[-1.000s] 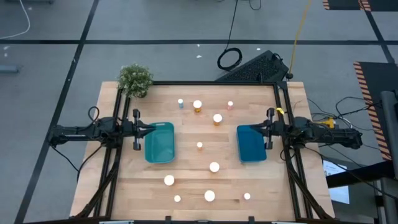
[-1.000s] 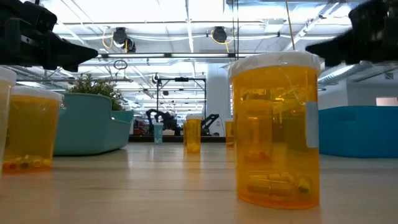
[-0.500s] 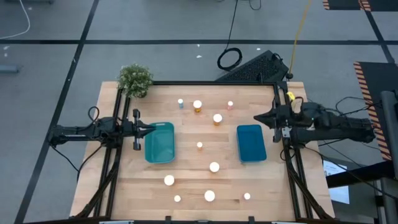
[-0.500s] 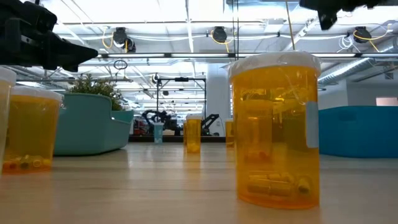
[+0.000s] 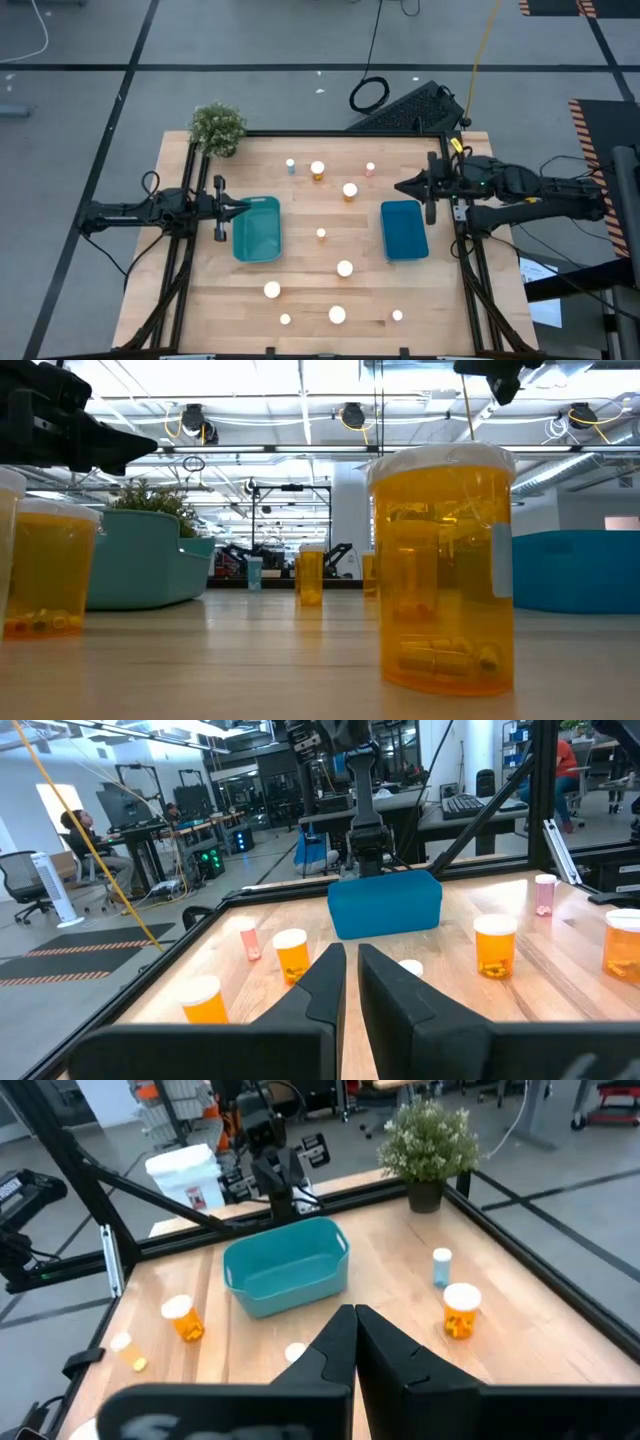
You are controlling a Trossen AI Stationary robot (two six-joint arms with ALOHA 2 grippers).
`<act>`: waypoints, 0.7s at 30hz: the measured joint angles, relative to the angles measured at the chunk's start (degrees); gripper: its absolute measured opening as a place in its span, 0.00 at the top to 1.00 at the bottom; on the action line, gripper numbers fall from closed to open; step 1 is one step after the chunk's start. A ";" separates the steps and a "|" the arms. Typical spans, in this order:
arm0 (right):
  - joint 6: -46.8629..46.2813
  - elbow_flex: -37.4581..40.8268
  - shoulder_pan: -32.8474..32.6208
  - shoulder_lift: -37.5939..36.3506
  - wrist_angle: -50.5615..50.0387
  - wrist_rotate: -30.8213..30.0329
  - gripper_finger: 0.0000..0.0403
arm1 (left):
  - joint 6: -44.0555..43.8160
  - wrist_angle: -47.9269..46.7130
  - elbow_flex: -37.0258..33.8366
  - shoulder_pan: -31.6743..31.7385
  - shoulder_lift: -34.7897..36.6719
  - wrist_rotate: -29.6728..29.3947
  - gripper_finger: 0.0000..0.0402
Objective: Pick and place medicine bottles into bin by pill shape (circle, oval)
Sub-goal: Put the light orange tablet bottle into the blue bin
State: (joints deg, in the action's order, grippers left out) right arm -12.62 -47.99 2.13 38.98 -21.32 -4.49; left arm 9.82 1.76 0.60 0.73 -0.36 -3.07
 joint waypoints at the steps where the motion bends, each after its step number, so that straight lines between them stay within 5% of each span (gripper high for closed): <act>1: -0.07 0.00 0.00 0.33 0.01 0.00 1.00 | 0.00 -0.01 -0.01 -0.01 0.00 0.00 0.91; 21: -3.04 0.00 -0.03 4.01 0.00 0.07 1.00 | 1.66 1.41 -0.02 0.00 0.00 -0.04 0.91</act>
State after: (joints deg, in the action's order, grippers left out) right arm -15.66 -47.99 2.10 42.99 -21.32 -4.43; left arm 11.48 3.17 0.58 0.73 -0.36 -3.11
